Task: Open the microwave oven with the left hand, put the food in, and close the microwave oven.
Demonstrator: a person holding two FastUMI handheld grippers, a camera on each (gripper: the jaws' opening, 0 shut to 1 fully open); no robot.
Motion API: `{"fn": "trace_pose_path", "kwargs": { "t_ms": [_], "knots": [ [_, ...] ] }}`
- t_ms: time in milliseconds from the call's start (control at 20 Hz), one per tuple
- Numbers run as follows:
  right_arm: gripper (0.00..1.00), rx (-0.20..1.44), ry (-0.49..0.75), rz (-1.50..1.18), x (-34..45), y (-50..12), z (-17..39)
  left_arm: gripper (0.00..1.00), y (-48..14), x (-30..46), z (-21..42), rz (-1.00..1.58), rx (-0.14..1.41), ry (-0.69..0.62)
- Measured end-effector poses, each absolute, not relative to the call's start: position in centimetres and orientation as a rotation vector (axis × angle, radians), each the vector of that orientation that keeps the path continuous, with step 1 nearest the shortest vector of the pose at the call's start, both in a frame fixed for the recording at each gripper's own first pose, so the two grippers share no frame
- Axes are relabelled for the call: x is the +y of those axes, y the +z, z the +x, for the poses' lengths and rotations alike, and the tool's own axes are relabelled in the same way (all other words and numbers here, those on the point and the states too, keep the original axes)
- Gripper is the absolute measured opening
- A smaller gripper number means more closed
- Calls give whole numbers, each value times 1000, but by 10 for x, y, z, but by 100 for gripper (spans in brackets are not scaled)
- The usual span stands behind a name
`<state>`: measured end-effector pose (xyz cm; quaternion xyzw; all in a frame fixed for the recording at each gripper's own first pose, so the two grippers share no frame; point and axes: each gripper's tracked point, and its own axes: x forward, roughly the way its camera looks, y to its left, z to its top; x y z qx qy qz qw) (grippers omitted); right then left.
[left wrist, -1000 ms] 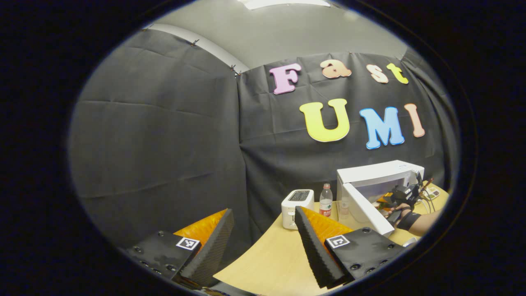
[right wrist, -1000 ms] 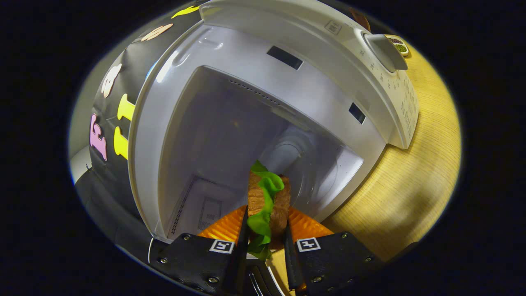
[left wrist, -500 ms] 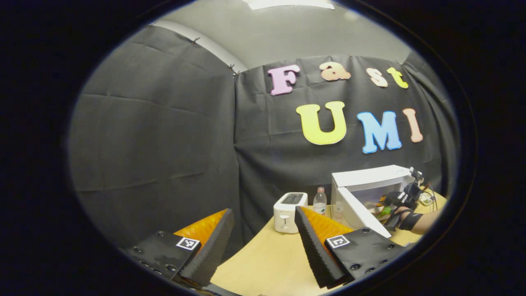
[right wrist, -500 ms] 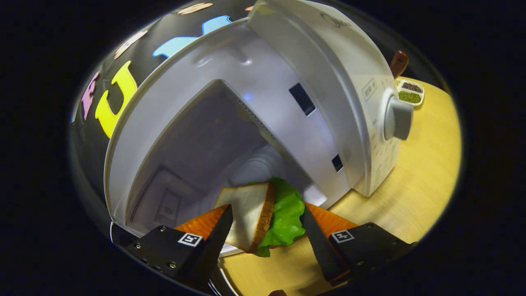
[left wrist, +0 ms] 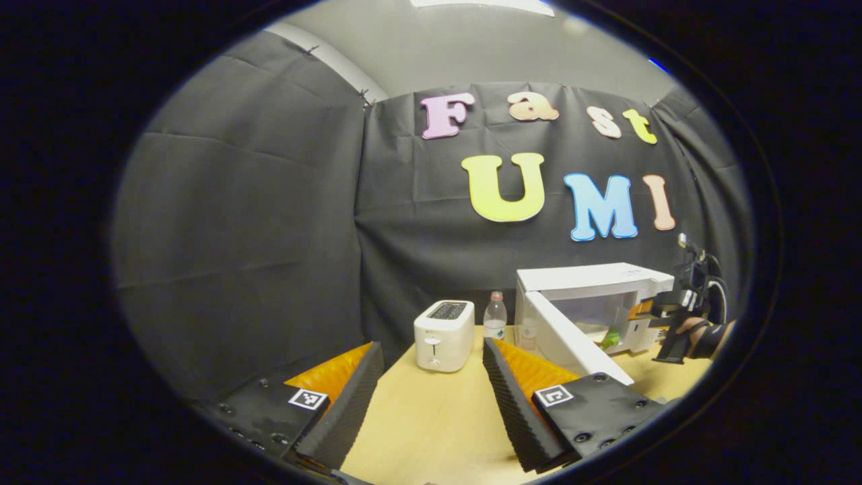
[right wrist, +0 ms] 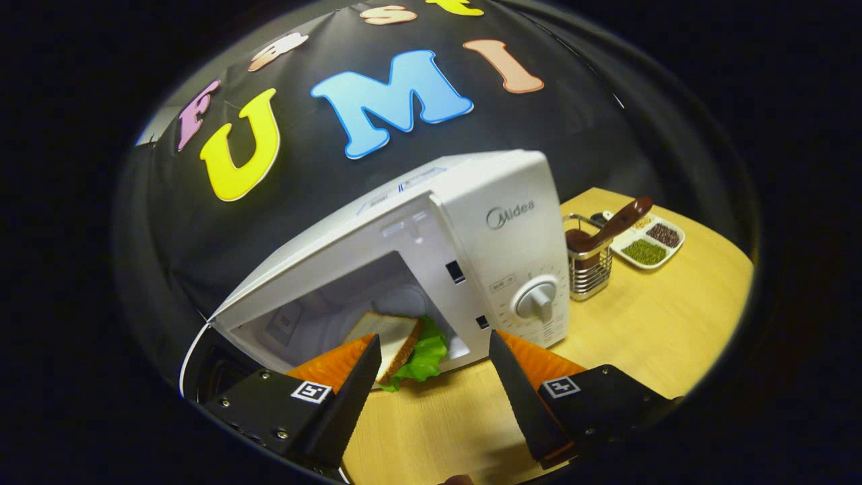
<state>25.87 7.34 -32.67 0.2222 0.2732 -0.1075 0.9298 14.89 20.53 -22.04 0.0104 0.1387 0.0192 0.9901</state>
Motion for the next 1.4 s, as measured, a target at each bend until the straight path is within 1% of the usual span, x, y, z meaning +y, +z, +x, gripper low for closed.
{"fn": "trace_pose_path", "kwargs": {
  "t_ms": [150, 300, 350, 550, 600, 750, 950, 1000, 1100, 1150, 1200, 1250, 1300, 1350, 1400],
  "knots": [
    [98, 486, -149, 348, 63, -280, 231, 96, -243, 192, 151, -2, 296, 5],
    [98, 422, -91, 256, 52, -233, 205, 97, -271, 191, 149, 25, 347, 16],
    [98, 403, -83, 239, 48, -221, 197, 96, -279, 190, 145, 20, 364, 17],
    [98, 320, -80, 216, 30, -180, 168, 96, -294, 177, 127, -10, 414, 8],
    [98, 310, -80, 202, 26, -175, 162, 96, -296, 171, 123, -15, 420, -3],
    [98, 308, -88, 142, 8, -167, 144, 92, -297, 153, 116, 4, 437, -39],
    [98, 298, -68, 126, -4, -157, 120, 59, -293, 127, 114, 18, 449, -58],
    [98, 310, -62, 129, -7, -159, 114, 53, -293, 120, 112, 6, 457, -63],
    [98, 319, -43, 143, -11, -158, 104, 29, -290, 107, 108, 9, 468, -57],
    [98, 315, -35, 146, -14, -156, 100, 15, -293, 102, 111, 16, 468, -48],
    [98, 315, -23, 141, -20, -155, 93, 13, -291, 96, 112, 24, 466, -49],
    [98, 316, -14, 128, -25, -157, 87, 8, -291, 86, 109, 18, 473, -62],
    [98, 319, -7, 111, -30, -158, 82, 8, -291, 74, 105, 8, 478, -73],
    [93, 325, 0, 102, -35, -162, 77, 9, -292, 63, 102, 9, 484, -80],
    [98, 332, 10, 102, -39, -164, 73, 9, -294, 54, 99, 21, 489, -84]
  ]
}}
